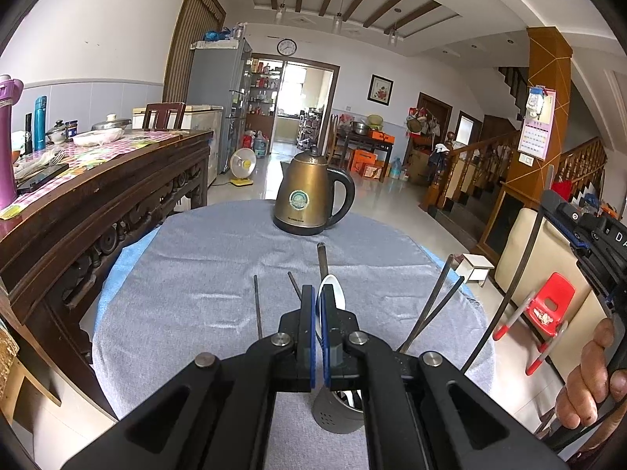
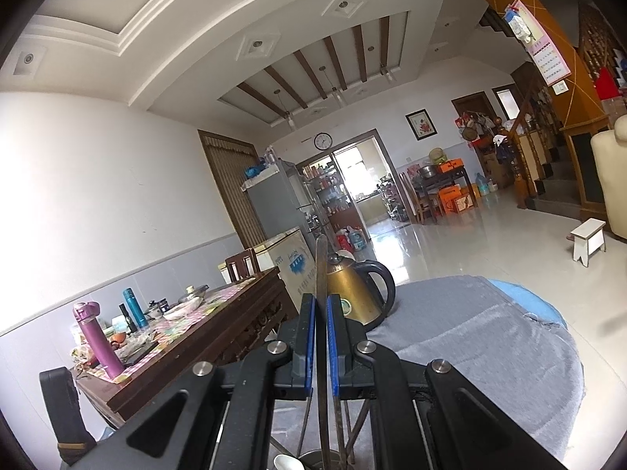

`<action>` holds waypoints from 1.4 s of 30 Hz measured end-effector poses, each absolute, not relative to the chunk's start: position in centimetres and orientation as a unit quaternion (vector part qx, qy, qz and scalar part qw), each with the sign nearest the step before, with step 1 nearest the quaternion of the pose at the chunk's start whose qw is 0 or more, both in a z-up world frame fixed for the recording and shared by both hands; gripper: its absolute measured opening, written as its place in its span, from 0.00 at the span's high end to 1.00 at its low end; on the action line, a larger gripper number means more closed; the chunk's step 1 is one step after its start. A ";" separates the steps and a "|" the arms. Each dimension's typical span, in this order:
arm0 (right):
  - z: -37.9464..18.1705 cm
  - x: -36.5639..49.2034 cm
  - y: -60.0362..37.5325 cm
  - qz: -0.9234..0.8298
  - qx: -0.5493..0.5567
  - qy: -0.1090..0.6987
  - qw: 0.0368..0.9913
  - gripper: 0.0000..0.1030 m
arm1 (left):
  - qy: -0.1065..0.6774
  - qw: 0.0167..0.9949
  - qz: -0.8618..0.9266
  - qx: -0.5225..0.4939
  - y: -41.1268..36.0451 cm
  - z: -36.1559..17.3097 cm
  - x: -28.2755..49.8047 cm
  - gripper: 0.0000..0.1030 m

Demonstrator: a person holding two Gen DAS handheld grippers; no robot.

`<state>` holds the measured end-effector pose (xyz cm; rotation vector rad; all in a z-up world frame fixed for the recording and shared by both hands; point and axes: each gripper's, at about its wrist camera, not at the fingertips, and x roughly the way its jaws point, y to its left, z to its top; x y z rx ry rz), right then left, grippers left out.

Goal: Organize utensils
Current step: 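Lower the spoon and chopstick into the mesh cup with both tools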

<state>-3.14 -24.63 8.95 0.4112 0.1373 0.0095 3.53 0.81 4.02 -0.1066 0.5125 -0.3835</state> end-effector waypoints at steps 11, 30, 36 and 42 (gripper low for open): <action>8.9 -3.0 -24.1 0.006 0.206 0.066 0.976 0.93 | 0.247 0.949 -0.187 -0.062 0.9 4.3 3.3 0.98; 8.7 -1.6 -22.1 -0.012 0.191 0.047 0.980 0.93 | 0.236 0.952 -0.183 -0.071 0.7 4.6 3.2 0.98; 7.7 -0.6 -20.0 -0.020 0.152 0.047 0.987 0.93 | 0.219 0.957 -0.181 -0.053 0.1 4.9 2.6 0.98; 6.7 -0.1 -18.3 -0.008 0.129 0.057 0.990 0.93 | 0.209 0.961 -0.180 -0.033 -0.6 5.0 2.1 0.98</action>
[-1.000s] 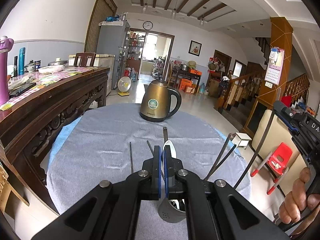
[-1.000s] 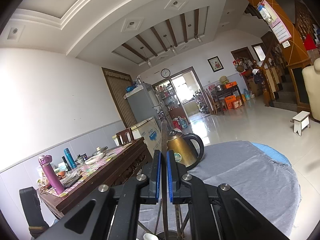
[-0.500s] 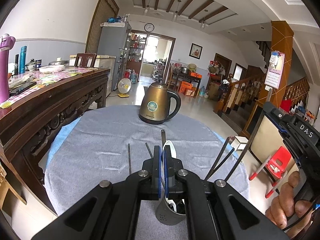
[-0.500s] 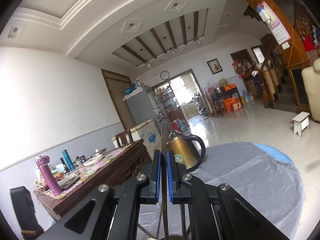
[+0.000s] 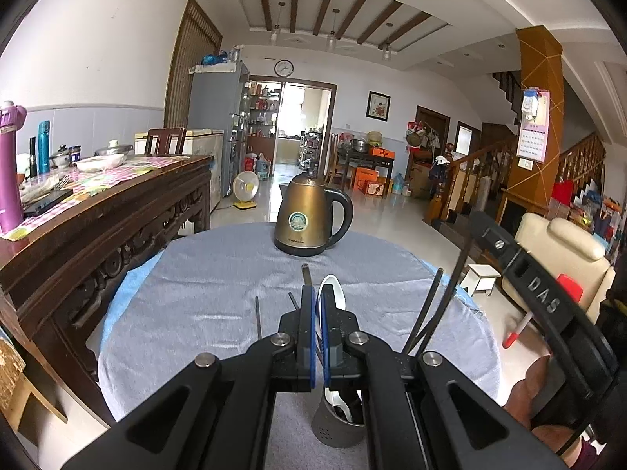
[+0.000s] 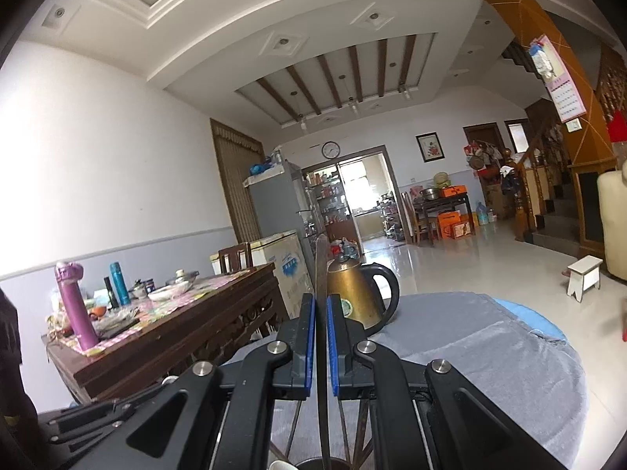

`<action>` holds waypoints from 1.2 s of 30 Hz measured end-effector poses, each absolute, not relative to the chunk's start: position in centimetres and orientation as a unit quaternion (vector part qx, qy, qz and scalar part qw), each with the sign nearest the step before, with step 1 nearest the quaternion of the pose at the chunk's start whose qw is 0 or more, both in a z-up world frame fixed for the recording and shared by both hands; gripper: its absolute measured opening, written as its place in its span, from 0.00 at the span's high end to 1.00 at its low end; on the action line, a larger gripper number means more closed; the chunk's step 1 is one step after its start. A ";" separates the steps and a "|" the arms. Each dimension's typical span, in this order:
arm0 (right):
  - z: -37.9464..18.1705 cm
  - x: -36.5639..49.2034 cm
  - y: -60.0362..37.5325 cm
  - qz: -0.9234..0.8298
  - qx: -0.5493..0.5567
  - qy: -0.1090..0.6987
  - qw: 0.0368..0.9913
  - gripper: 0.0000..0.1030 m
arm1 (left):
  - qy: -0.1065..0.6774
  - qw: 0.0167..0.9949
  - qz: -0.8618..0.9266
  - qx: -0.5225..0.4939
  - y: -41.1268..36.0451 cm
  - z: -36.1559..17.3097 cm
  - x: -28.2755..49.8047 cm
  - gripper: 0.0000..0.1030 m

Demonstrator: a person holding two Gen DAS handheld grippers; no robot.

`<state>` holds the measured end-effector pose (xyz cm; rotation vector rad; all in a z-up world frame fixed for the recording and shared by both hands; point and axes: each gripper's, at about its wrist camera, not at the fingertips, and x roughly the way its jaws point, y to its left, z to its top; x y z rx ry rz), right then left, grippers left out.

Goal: Organize utensils
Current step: 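Lower the spoon and chopstick into the mesh cup with both tools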

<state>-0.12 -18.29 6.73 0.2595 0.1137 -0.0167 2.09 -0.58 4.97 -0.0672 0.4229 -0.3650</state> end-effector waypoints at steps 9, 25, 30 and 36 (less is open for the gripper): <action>5.5 -0.1 -18.6 -0.006 0.132 0.081 0.988 0.93 | 0.213 0.961 -0.177 -0.010 -1.2 4.5 1.8 0.98; 4.4 -0.7 -19.4 -0.007 0.132 0.102 0.986 0.93 | 0.236 0.955 -0.177 0.012 -2.0 3.3 1.7 0.98; 3.8 -0.8 -19.5 -0.008 0.132 0.114 0.985 0.93 | 0.244 0.953 -0.178 0.014 -2.2 3.0 1.5 0.98; 3.5 -0.9 -19.4 -0.005 0.132 0.119 0.984 0.93 | 0.245 0.953 -0.180 0.016 -2.3 2.9 1.2 0.98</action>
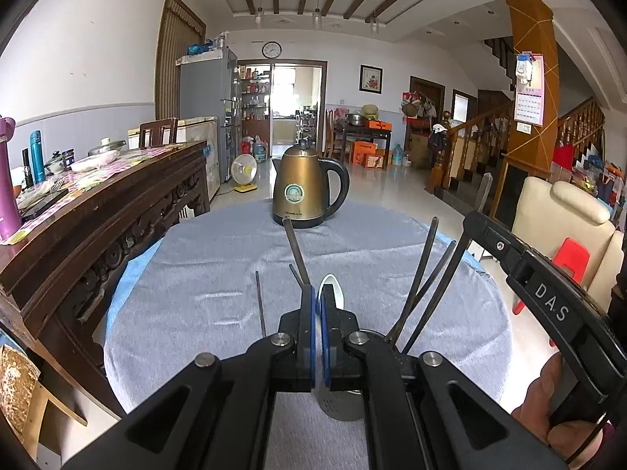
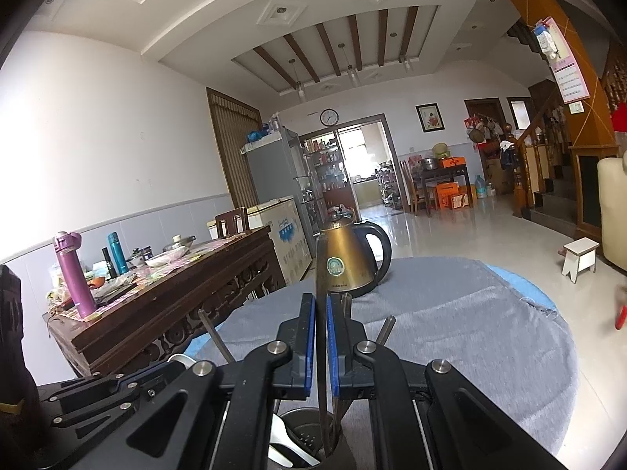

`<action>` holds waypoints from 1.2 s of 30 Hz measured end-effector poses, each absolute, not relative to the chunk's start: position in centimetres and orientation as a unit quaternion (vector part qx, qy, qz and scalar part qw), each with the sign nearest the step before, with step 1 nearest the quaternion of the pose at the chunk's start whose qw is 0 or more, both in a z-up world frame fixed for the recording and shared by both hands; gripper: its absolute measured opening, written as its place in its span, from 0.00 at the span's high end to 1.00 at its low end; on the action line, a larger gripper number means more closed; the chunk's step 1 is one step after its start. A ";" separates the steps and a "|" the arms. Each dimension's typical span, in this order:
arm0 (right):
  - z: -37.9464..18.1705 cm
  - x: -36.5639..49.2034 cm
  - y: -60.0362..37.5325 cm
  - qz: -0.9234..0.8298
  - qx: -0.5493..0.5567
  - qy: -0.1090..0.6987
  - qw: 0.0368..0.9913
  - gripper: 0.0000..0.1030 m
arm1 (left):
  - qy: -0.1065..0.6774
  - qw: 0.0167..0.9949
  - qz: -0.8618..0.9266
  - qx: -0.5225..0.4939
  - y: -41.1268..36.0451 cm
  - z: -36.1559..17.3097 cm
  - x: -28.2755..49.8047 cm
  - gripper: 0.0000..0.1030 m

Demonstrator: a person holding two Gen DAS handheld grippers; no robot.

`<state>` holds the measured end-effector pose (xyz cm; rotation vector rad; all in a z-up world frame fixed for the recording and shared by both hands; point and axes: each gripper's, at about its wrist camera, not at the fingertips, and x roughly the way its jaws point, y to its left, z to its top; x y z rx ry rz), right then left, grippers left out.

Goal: Organize utensils
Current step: 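Lower the spoon and chopstick into the mesh cup with both tools, then open the left tool, then the right tool, releasing the utensils into the cup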

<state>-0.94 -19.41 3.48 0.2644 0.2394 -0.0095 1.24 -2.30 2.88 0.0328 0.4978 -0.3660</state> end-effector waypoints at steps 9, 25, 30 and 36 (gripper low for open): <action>3.0 -0.8 -19.2 -0.002 0.127 0.132 0.983 0.93 | 0.258 0.950 -0.176 0.021 -2.6 2.6 1.1 0.98; 2.2 -1.1 -18.5 0.003 0.122 0.160 0.980 0.93 | 0.276 0.946 -0.167 0.022 -2.4 2.3 0.8 0.98; 1.8 -0.9 -18.2 0.005 0.119 0.167 0.979 0.93 | 0.286 0.944 -0.165 0.021 -2.2 1.9 1.1 0.98; 1.4 -0.7 -18.2 0.007 0.119 0.176 0.977 0.93 | 0.294 0.941 -0.165 0.021 -2.2 1.5 1.5 0.98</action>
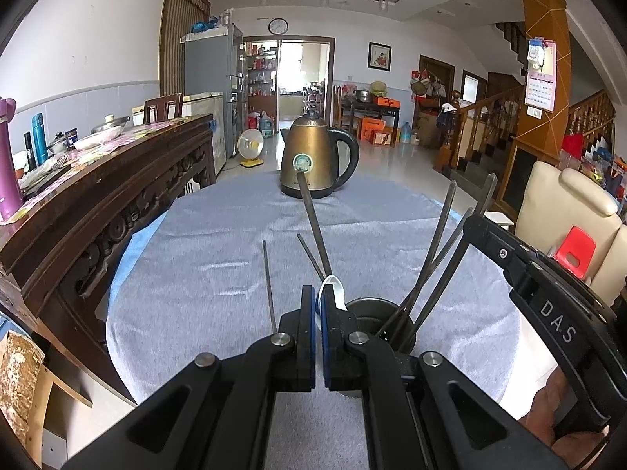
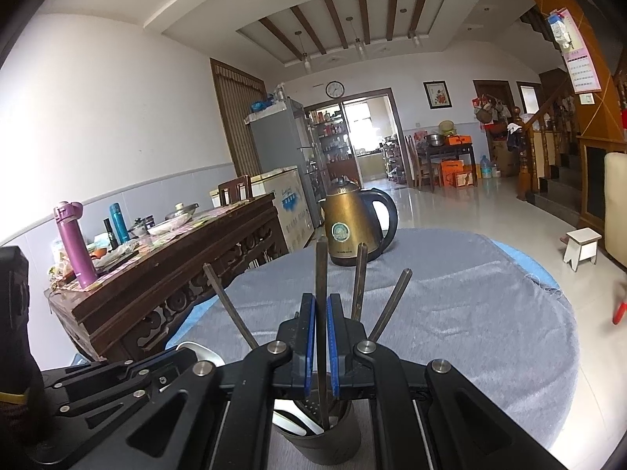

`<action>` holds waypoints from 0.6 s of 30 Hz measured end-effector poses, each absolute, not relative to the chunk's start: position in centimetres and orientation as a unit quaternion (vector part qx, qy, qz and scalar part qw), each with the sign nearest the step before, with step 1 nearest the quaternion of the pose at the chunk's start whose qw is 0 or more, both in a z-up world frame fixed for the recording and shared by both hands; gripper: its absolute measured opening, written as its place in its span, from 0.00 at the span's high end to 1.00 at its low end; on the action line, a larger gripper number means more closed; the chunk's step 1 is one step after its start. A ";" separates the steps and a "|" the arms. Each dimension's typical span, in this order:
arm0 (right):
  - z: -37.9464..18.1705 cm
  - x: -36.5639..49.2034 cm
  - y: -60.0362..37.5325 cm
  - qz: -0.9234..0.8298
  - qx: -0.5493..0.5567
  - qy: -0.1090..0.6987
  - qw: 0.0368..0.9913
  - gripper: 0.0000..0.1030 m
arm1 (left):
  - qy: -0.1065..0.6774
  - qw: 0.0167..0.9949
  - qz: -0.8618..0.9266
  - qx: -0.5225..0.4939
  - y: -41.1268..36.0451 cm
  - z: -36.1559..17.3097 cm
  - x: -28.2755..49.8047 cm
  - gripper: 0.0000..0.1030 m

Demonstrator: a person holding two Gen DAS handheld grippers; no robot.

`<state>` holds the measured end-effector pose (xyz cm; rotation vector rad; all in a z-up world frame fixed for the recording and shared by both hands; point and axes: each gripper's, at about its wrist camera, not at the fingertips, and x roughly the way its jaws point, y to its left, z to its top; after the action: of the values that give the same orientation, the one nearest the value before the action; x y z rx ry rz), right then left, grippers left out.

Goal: Organize utensils
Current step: 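Open the left tool, then the right tool, releasing the utensils into the cup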

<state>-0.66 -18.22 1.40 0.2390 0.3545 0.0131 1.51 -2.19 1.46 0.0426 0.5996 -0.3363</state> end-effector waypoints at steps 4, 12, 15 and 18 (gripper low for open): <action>1.2 -0.5 -18.2 0.008 0.119 0.182 0.976 0.93 | 0.302 0.939 -0.165 0.020 -2.2 1.1 1.7 0.98; 0.9 -0.3 -18.1 0.011 0.120 0.194 0.974 0.92 | 0.313 0.936 -0.162 0.014 -2.0 0.9 2.1 0.98; 0.8 -0.3 -18.2 0.015 0.123 0.201 0.972 0.92 | 0.317 0.934 -0.162 0.012 -1.9 0.8 2.4 0.97; 0.6 -0.1 -18.2 0.018 0.128 0.209 0.969 0.92 | 0.323 0.932 -0.163 0.009 -1.8 0.6 2.6 0.91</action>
<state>-0.09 -18.22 0.65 0.2585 0.4217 0.0365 2.57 -1.85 0.59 0.0175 0.6618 -0.3328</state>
